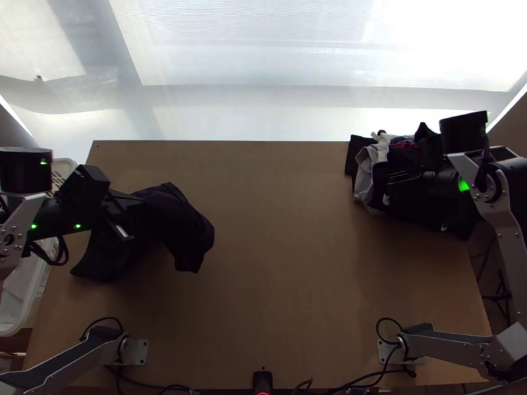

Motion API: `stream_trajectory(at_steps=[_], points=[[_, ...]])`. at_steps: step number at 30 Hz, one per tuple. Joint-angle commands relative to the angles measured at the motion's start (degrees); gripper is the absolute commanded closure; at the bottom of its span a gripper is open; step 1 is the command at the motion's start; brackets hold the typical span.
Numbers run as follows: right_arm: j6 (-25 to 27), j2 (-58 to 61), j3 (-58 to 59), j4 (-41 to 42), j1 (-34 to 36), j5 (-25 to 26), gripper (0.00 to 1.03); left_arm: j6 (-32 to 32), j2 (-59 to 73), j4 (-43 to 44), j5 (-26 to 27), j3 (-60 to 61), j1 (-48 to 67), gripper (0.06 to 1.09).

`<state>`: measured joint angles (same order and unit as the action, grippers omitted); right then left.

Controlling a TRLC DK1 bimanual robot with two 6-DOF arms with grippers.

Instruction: Fold the t-shirt

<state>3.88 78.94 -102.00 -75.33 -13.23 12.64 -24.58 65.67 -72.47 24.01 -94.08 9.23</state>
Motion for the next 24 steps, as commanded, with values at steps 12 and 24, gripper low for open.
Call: stream_trajectory(at_steps=[12, 24], points=[[0.08, -14.95, 14.98, -0.70, 17.89, -0.43, 0.05, 17.28, 27.58, 20.00, -9.42, -13.23, 45.70, 1.01], [-1.33, -14.78, 18.85, -0.34, 19.83, -0.87, 0.05, 17.72, 32.42, 17.18, -14.08, -19.82, 46.66, 0.10]])
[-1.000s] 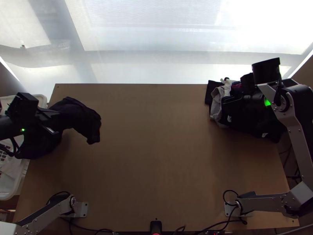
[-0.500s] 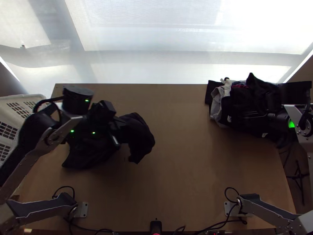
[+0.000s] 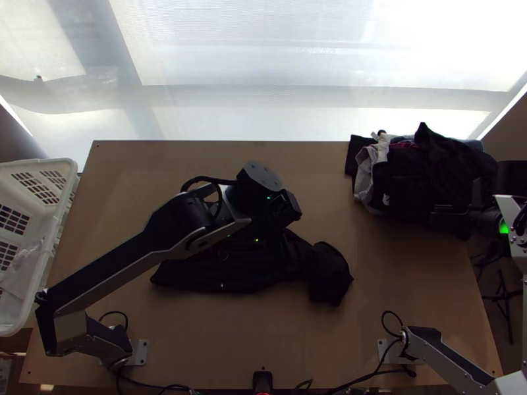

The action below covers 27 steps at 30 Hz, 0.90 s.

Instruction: Fold the t-shirt

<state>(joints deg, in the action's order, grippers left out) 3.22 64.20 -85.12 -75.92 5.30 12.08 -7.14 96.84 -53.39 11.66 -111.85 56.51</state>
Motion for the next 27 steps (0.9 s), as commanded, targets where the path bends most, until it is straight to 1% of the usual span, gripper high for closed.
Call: stream_trajectory(at_steps=[1, 4, 7, 11, 15, 17, 22, 27], points=[[-0.85, 0.04, 2.42, 0.33, 1.20, -0.91, 0.05, -0.07, 0.28, -2.34, -1.64, -1.70, -2.19, 0.10], [-1.29, 0.39, 3.47, 0.60, -0.82, -2.14, 0.05, -1.83, -2.62, -5.15, -1.64, 0.06, -8.26, 0.11], [-1.47, 1.54, 3.74, 0.77, -3.45, -3.11, 0.05, -6.05, -5.69, -9.02, -1.64, 5.07, -15.99, 0.11], [-2.34, 2.68, 3.03, 0.25, -8.82, -9.53, 0.05, -11.76, -10.70, -9.37, -1.64, 15.96, -29.09, 0.11], [-2.17, 4.88, 3.21, -1.16, -17.17, -13.75, 0.05, -19.76, -13.69, -9.37, -1.90, 25.54, -42.71, 0.11], [-1.91, 6.55, 3.12, -1.25, -21.82, -14.27, 0.05, -22.57, -13.96, -9.37, -3.22, 28.71, -48.95, 0.11], [-1.82, 12.79, 0.48, -1.25, -32.72, -15.94, 0.05, -25.65, -16.86, -9.28, -3.14, 29.24, -62.49, 0.11], [-1.64, 22.89, -5.84, -1.25, -45.82, -16.56, 0.05, -25.73, -23.27, -11.39, -3.22, 28.97, -66.53, 0.11]])
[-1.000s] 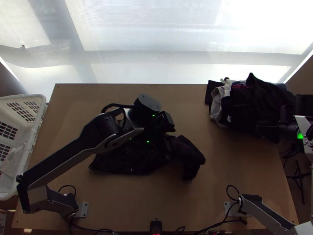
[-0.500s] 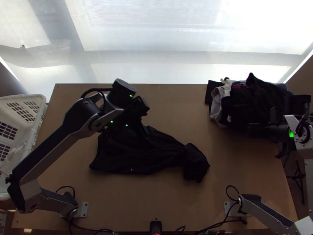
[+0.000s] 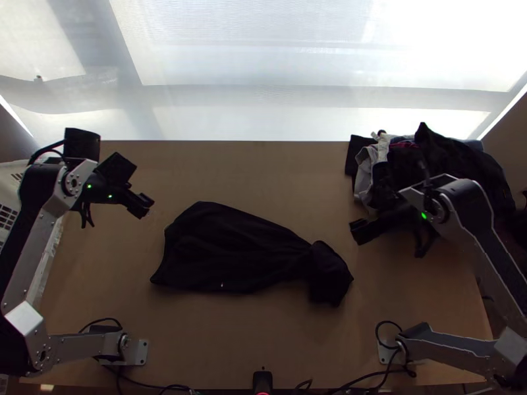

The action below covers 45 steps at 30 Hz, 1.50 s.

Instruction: Fold the t-shirt

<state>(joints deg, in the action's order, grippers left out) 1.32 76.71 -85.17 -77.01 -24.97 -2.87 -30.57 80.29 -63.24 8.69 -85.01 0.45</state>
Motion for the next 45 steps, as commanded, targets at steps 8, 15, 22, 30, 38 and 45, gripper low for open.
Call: stream_trajectory(at_steps=[8, 15, 22, 30, 38, 45], points=[[0.70, 26.04, -21.45, -0.16, -27.41, -1.61, 0.05, 2.71, -18.86, -1.62, -0.25, 7.05, -14.33, 0.11], [0.08, 37.38, -34.19, -0.16, -35.41, -6.71, 0.05, 2.71, -27.82, -1.27, -0.25, 11.62, -23.65, 0.11], [2.72, 48.80, -46.85, -0.16, -40.33, -9.25, 0.05, 3.06, -35.91, 0.49, -0.25, 16.46, -29.72, 0.11], [3.69, 53.55, -47.55, 2.31, -39.72, -9.52, 0.07, 3.50, -42.85, 0.31, -0.25, 21.64, -32.70, 0.11], [3.86, 58.56, -47.29, 8.37, -37.78, -9.43, 0.16, 4.20, -43.47, 0.05, -0.25, 21.91, -33.23, 0.11], [4.39, 61.55, -47.46, 13.20, -34.79, -9.52, 0.26, 4.46, -43.29, 0.14, -0.25, 21.82, -33.58, 0.11]])
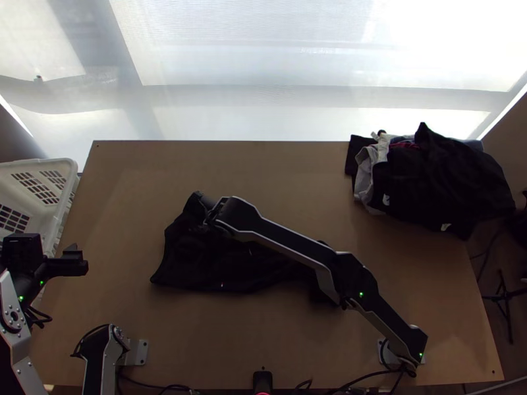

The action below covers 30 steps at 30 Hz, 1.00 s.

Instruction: Fold the t-shirt

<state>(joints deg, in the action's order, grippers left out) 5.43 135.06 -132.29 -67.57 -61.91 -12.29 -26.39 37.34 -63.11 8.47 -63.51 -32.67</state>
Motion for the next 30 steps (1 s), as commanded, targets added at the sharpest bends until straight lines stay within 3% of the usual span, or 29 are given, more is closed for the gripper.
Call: stream_trajectory(at_steps=[1, 8, 15, 19, 24, 30], points=[[0.28, 3.63, -0.25, 3.85, 2.41, -0.10, 0.26, 0.29, -0.25, -0.08, -0.03, 0.40, -0.47, 0.11], [0.37, 6.70, -0.16, 5.26, 2.58, -0.10, 0.27, 0.29, 0.54, 0.27, -0.03, 0.40, -0.38, 0.11], [0.63, 7.76, -0.16, 8.95, 1.35, -0.10, 0.59, 0.29, 0.71, 0.36, -0.03, 0.58, -0.47, 0.11], [0.90, 7.67, -0.16, 10.00, 1.35, -0.10, 1.00, 0.20, 0.80, 0.53, -0.12, 0.49, -0.56, 0.11], [0.81, 1.43, 0.28, 7.45, 1.35, -0.10, 1.00, 0.20, 1.07, 0.89, -0.03, 1.19, -0.47, 0.11], [3.36, -14.22, 0.98, -0.37, 2.58, -1.15, 1.00, 0.46, 2.47, 2.29, 0.14, 1.37, 1.64, 0.11]])
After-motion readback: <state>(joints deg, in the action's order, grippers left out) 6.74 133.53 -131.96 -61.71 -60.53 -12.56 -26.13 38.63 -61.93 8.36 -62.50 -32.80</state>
